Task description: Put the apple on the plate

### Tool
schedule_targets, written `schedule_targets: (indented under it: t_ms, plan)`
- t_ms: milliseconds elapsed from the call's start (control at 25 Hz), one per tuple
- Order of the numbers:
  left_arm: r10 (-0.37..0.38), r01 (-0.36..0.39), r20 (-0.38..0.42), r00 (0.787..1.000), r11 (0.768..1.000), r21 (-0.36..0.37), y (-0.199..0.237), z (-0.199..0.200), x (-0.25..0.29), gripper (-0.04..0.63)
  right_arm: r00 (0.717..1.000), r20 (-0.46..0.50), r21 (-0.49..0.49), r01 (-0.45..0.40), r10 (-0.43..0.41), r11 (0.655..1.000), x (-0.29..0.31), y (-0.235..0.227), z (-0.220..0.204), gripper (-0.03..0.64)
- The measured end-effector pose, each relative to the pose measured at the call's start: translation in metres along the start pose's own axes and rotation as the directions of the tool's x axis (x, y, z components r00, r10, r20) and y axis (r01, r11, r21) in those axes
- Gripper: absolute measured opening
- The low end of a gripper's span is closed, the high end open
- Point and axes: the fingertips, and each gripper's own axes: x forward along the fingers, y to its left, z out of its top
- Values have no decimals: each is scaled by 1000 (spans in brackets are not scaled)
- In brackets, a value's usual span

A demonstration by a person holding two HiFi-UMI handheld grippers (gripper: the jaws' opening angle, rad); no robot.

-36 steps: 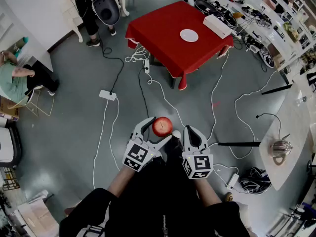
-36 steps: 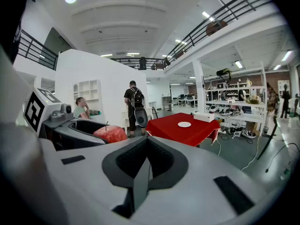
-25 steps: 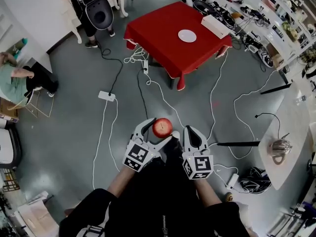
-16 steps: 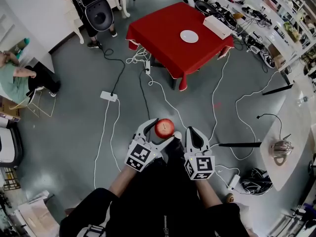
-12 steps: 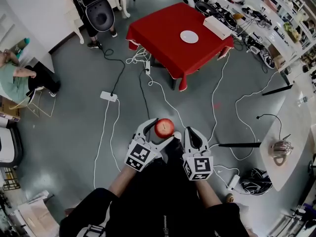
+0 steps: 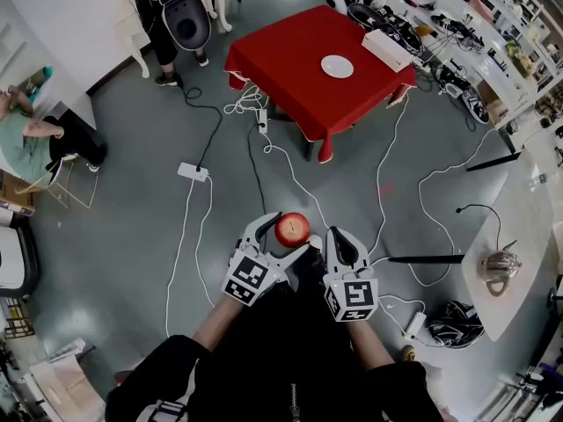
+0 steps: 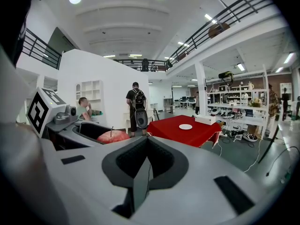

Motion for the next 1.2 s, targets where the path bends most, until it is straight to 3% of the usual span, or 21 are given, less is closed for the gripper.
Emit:
schedule_targets:
  t_ms: [720,1200]
  plan:
    - [-2,2,-24,1000,1000,-10,12,-2,18,368,1000,-13,22,-10,10,1000,18,-12,-1,11]
    - [-11,10,-49,999,1000,-19,44,13,77,368,999,-39,47,-14,16,999,64,-61,6,11]
